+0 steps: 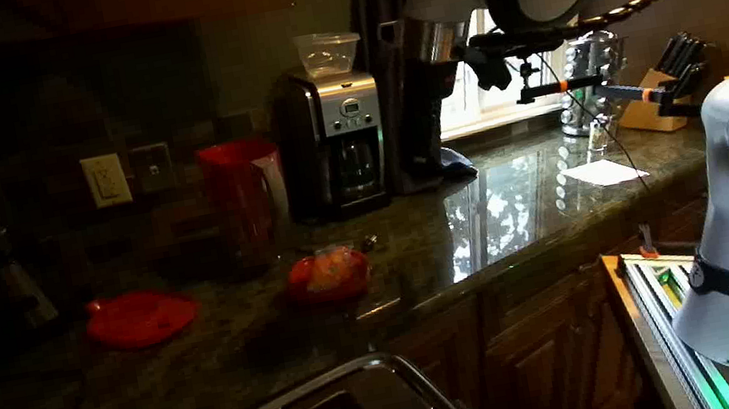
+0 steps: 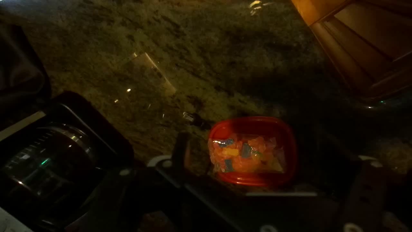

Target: Move the silver bowl from the bottom shelf to the counter top

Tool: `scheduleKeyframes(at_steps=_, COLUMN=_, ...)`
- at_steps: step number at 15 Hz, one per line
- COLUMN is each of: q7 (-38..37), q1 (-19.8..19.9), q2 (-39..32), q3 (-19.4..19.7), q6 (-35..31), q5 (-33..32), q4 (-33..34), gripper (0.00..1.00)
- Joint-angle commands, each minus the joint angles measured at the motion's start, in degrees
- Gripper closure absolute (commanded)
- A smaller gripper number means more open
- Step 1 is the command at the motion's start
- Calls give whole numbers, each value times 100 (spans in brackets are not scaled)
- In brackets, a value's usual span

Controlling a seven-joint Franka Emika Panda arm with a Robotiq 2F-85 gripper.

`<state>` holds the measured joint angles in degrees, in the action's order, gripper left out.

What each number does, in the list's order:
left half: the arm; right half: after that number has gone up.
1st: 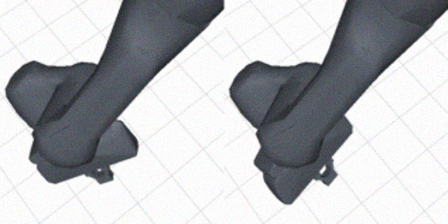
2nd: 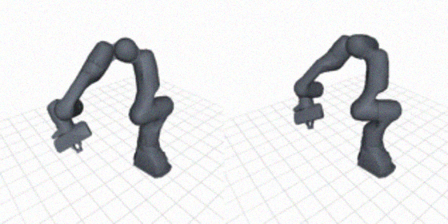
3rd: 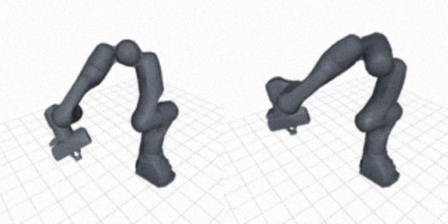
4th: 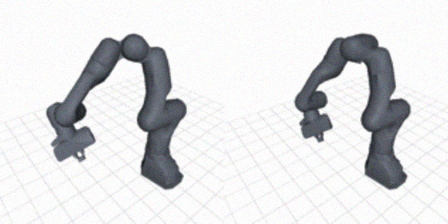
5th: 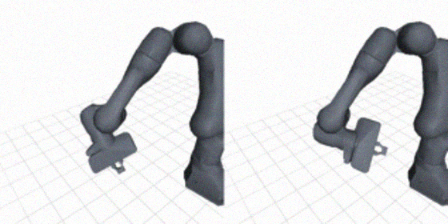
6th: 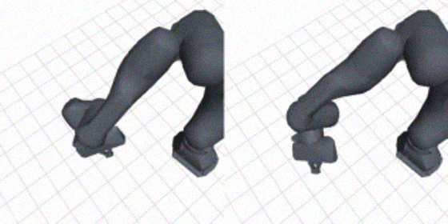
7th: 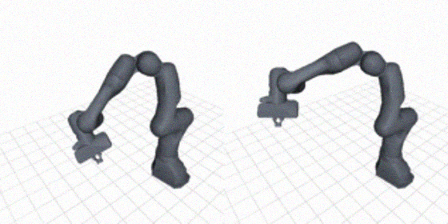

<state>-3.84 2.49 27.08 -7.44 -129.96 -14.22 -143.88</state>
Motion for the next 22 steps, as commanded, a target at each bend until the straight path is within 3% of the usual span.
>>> scheduleKeyframes(at_steps=1, q7=-35, q1=-85, q2=-6, q3=77, q6=19, q5=-46, q4=10, gripper=0)
scheduleKeyframes(at_steps=6, q7=-129, q1=-52, q2=-48, q3=39, q6=-116, q5=-108, q4=83, gripper=0)
scheduleKeyframes(at_steps=9, q7=-172, q1=-33, q2=-268, q3=-8, q6=-365, q5=-155, q4=604, gripper=0)
scheduleKeyframes(at_steps=16, q7=180, q1=-205, q2=-1608, q3=11, q6=-162, q5=54, q4=3078, gripper=0)
scheduleKeyframes(at_steps=22, q7=278, q1=-592, q2=-2853, q3=-47, q6=40, q5=139, q4=5166, gripper=0)
